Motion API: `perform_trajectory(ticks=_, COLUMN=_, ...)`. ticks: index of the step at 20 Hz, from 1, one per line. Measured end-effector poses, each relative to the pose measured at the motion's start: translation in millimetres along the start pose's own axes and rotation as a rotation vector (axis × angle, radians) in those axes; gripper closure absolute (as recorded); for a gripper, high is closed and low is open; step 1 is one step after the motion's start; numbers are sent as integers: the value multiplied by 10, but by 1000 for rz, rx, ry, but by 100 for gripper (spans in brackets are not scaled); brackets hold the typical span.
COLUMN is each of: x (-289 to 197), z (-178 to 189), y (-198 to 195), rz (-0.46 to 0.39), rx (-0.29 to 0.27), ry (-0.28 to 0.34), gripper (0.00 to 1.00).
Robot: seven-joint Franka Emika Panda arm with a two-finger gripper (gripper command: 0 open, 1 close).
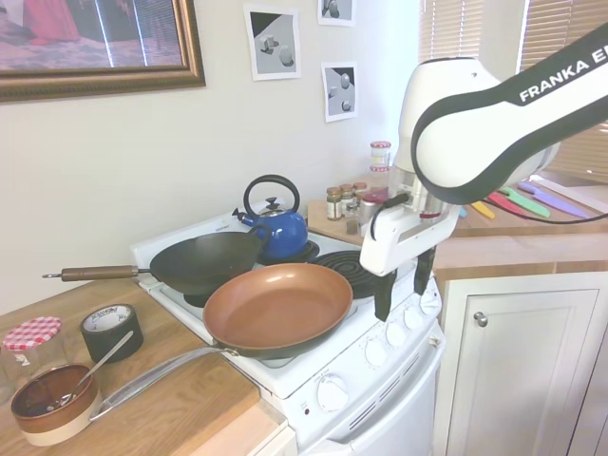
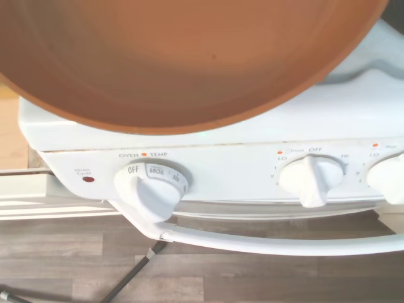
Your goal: Turn on the stove on the bottom right
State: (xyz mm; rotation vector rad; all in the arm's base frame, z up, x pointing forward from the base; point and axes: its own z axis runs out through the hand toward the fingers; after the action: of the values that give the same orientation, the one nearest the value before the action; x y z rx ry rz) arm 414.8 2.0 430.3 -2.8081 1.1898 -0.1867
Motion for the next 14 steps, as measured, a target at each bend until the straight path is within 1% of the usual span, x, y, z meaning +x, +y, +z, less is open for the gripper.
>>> perform_trajectory(ticks=7, x=47, z=58, y=53, rz=-5, rx=-28, ry=4, gripper=0)
perform_trajectory(ticks=14, x=299, z=187, y=325, rz=21, rx=-60, ry=-23, gripper=0)
